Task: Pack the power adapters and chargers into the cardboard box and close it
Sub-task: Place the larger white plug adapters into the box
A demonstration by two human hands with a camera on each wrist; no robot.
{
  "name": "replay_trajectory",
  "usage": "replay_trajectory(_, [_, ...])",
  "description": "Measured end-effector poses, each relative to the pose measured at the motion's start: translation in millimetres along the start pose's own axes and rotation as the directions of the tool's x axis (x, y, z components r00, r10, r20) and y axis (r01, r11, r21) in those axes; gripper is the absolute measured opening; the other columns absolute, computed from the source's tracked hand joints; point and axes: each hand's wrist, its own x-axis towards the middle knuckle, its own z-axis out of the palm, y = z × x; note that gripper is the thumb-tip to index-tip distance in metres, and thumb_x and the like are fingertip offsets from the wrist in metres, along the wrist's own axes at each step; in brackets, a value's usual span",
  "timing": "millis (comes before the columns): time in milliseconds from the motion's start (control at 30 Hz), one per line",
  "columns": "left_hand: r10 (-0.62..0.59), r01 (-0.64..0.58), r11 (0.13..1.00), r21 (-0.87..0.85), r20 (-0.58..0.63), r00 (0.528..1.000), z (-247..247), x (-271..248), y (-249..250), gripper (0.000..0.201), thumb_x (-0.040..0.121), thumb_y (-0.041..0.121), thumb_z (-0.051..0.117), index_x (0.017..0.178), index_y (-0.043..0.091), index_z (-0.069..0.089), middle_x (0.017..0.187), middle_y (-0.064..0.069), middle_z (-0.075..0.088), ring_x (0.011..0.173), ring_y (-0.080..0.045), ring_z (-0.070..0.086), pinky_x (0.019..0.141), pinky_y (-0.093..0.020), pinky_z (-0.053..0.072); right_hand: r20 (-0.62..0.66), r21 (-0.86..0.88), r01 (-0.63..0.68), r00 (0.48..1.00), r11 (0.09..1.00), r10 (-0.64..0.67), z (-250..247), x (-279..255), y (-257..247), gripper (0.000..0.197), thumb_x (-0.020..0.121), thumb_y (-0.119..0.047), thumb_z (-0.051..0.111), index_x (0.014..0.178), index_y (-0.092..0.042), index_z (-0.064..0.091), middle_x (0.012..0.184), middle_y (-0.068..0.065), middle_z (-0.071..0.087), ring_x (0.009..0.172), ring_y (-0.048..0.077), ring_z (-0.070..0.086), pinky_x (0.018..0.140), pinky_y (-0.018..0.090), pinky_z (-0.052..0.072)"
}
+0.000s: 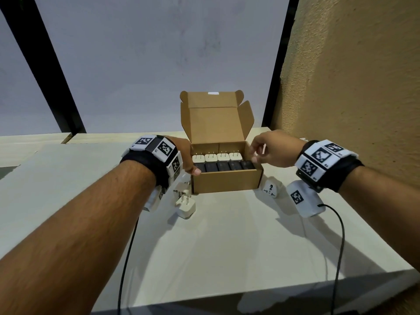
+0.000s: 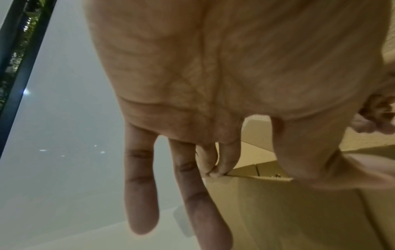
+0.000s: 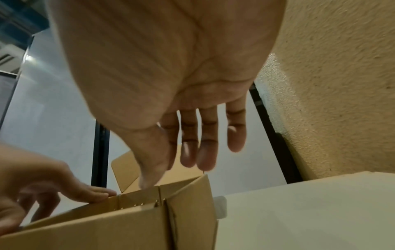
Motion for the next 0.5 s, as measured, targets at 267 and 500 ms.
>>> replay_trajectory(267, [-0.003,0.004,0.999,0.032,-0.024,1.000,-1.6,-9.3,6.4,0.074,0.083,0.055,0.064,0.142,0.014,0.046,0.069,0.006,0.052,0.107,-0.021,0.061,0.094,-0.031,0.041,0.215,-0.071,-0.129,0.966,0.989,0.142,16.7,-34.7,14.4,0.023,0.077,-0.038,0.075,0.091,-0.029,0.058,0.099,-0.006,0.063,0.092,0.016,0.059,0.082,0.030,0.049])
replay_trajectory(500, [-0.004,0.004,1.000,-0.011,-0.002,1.000,-1.7,-7.5,5.5,0.072,0.083,0.052,0.066,0.141,0.013,0.048,0.070,0.006,0.054,0.096,-0.018,0.057,0.088,-0.030,0.039,0.171,-0.116,-0.188,0.964,0.975,0.206,30.8,-33.2,6.6,0.022,0.078,-0.027,0.074,0.094,-0.027,0.058,0.100,-0.001,0.060,0.092,0.020,0.059,0.072,0.026,0.045])
